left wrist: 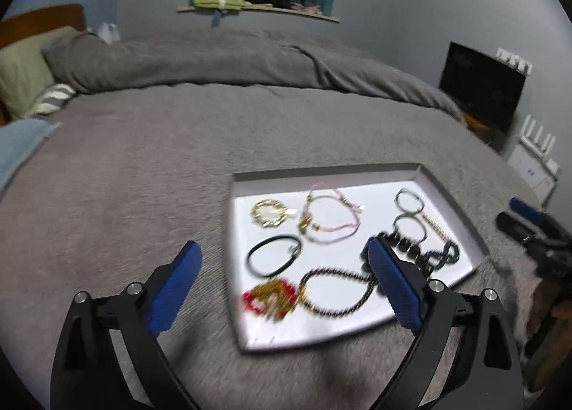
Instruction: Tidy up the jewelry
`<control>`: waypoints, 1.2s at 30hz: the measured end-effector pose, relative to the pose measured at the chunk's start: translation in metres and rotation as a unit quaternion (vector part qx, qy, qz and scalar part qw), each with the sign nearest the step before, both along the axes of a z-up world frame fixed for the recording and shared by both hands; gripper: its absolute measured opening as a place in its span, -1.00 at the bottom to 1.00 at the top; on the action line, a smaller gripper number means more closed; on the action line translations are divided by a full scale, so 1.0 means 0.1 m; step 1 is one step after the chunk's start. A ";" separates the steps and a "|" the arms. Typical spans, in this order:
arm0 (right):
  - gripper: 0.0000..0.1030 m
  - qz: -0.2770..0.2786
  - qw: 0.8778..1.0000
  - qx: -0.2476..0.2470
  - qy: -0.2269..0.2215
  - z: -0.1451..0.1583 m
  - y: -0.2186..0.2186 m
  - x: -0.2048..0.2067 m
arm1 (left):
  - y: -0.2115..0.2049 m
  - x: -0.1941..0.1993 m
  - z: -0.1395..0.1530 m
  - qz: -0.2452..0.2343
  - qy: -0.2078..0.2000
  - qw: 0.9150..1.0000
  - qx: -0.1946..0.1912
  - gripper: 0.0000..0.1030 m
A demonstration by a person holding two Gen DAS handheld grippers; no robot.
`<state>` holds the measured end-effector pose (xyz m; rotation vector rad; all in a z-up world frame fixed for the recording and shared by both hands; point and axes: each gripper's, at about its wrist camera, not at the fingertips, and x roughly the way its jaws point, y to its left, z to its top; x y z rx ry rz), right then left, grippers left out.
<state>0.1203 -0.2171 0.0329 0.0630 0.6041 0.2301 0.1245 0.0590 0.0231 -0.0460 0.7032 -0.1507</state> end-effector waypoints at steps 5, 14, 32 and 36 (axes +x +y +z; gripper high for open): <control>0.90 -0.005 1.000 -0.003 0.002 0.07 0.01 -0.23 | -0.02 -0.32 -0.04 0.031 0.018 0.999 0.030 0.89; 0.90 -0.007 0.996 -0.058 0.062 -0.25 0.24 -0.42 | 0.00 -0.41 -0.21 0.043 0.068 0.997 0.019 0.89; 0.90 -0.009 0.997 -0.051 0.050 -0.19 0.28 -0.45 | -0.28 -0.43 -0.23 0.023 0.025 0.997 0.065 0.89; 0.90 -0.011 0.998 -0.047 0.048 -0.18 0.27 -0.46 | -0.29 -0.45 -0.22 0.018 0.021 0.998 0.063 0.89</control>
